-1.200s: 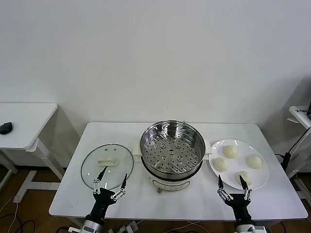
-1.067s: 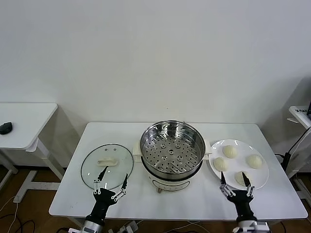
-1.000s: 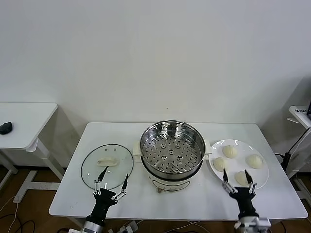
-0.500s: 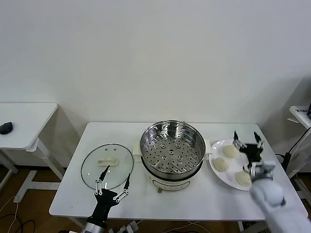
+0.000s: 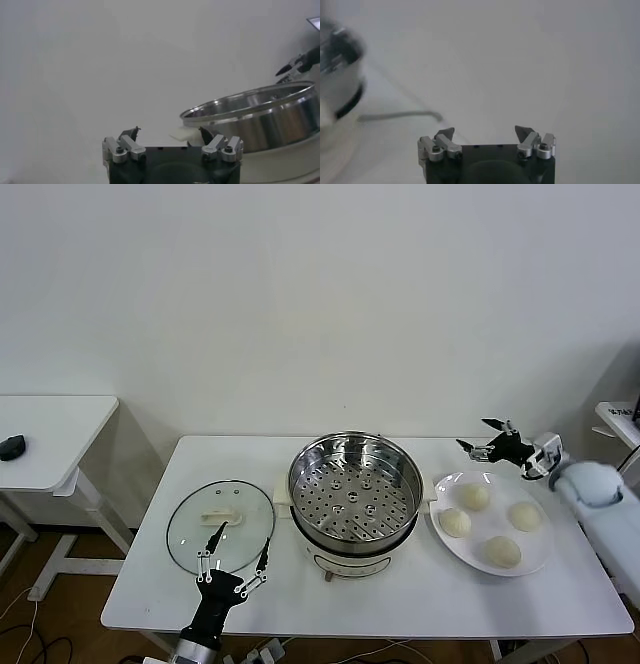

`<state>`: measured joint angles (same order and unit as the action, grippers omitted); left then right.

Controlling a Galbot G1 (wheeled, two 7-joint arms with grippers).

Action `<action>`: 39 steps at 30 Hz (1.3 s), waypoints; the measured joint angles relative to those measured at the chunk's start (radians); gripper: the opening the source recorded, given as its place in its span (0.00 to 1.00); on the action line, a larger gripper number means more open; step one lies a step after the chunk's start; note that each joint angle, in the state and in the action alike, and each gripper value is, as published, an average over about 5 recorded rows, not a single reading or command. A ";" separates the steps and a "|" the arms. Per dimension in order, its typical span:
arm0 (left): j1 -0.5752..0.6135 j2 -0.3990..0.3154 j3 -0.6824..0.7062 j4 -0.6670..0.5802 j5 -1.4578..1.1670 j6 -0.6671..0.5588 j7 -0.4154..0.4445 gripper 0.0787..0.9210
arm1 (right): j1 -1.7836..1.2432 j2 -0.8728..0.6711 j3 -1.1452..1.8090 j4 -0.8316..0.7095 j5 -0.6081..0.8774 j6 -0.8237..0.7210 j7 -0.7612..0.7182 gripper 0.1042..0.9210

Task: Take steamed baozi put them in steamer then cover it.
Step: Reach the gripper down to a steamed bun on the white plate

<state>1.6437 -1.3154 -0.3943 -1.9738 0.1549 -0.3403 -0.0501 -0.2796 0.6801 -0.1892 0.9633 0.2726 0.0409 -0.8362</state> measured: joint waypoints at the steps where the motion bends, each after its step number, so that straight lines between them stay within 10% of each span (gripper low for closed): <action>1: 0.001 -0.001 0.000 -0.001 0.000 0.000 0.000 0.88 | 0.029 0.005 -0.021 -0.023 -0.038 0.007 -0.049 0.88; 16: 0.008 -0.011 -0.007 -0.003 0.000 0.001 -0.006 0.88 | 0.244 0.144 -0.186 -0.293 -0.477 0.108 -0.340 0.88; 39: 0.007 -0.014 -0.010 0.005 -0.003 -0.008 -0.021 0.88 | 0.259 0.284 -0.198 -0.475 -0.647 0.152 -0.305 0.86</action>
<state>1.6503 -1.3298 -0.4044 -1.9692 0.1523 -0.3480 -0.0712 -0.0202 0.9641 -0.3876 0.4881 -0.3743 0.1932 -1.1408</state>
